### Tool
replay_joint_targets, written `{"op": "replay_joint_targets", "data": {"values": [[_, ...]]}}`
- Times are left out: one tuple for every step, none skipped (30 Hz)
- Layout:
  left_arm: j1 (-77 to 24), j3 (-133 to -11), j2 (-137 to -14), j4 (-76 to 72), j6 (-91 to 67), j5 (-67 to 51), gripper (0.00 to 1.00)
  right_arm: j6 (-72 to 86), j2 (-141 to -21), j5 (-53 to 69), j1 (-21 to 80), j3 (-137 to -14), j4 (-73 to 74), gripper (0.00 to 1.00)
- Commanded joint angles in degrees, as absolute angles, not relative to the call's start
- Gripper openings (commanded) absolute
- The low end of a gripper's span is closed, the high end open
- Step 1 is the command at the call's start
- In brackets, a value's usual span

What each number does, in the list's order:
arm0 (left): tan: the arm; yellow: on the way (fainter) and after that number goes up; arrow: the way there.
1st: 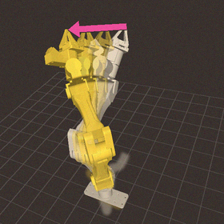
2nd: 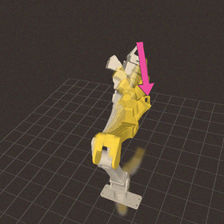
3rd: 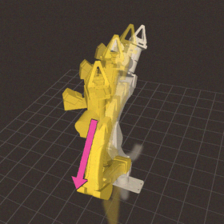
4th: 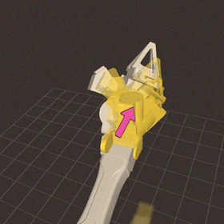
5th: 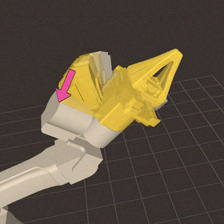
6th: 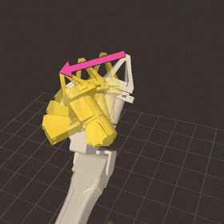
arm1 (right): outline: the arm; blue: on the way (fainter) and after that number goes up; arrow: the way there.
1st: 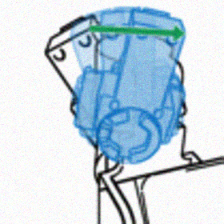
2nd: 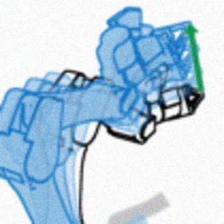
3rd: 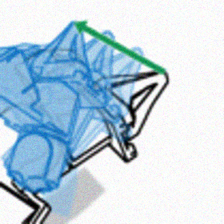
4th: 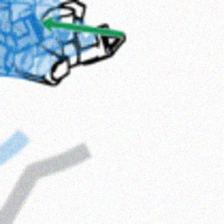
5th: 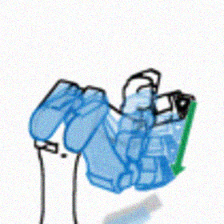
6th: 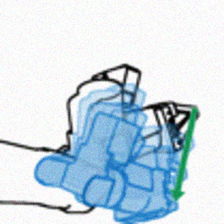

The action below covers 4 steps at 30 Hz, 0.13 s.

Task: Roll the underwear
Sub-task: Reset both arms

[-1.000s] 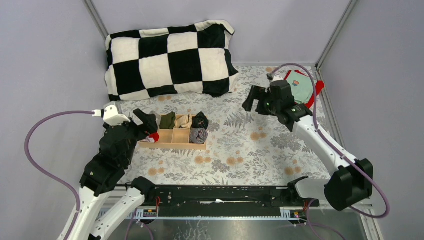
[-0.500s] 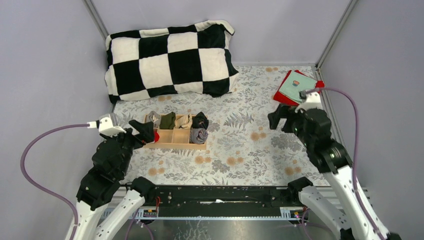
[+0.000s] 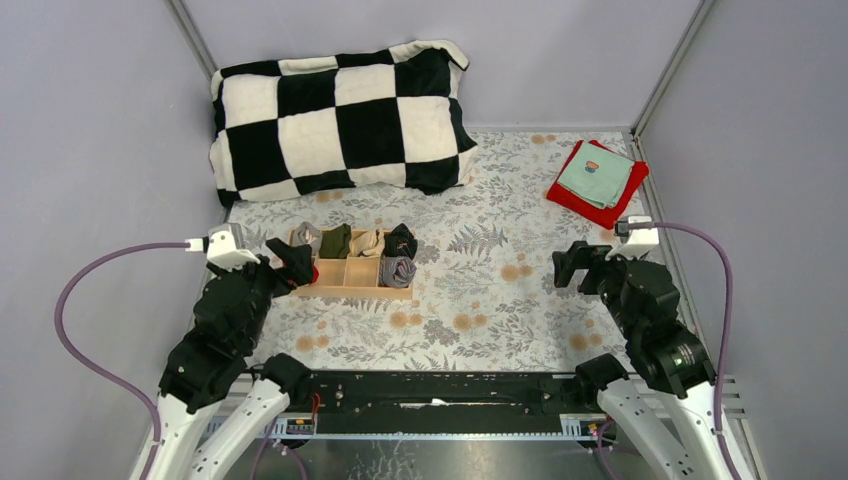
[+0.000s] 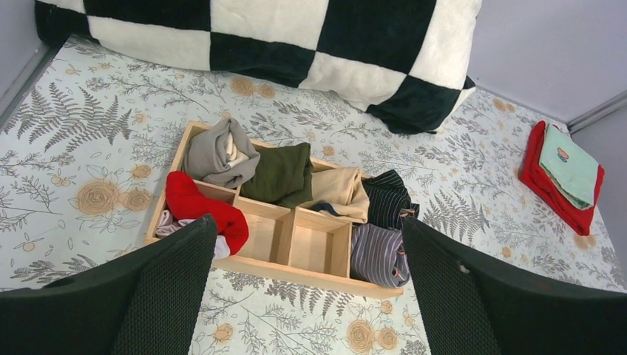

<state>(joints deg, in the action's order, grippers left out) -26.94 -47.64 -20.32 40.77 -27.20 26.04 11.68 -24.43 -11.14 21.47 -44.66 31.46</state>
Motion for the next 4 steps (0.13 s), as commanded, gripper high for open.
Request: {"op": "replay_joint_targets", "data": {"values": [[-26.6, -47.3, -20.5, 38.8, -25.4, 25.8, 0.99, 10.7, -22.6, -12.4, 21.4, -43.1, 29.6, 1.0], [-26.6, -47.3, -20.6, 38.8, -25.4, 25.8, 0.99, 10.7, -22.7, -12.2, 21.4, -42.9, 30.0, 1.0], [-26.6, -47.3, -20.7, 38.8, -25.4, 25.9, 0.99, 10.8, -22.8, -12.0, 21.4, -42.8, 30.3, 1.0], [-26.6, -47.4, -20.7, 38.8, -25.4, 26.1, 0.99, 10.9, -22.8, -11.5, 21.4, -42.6, 30.2, 1.0]]}}
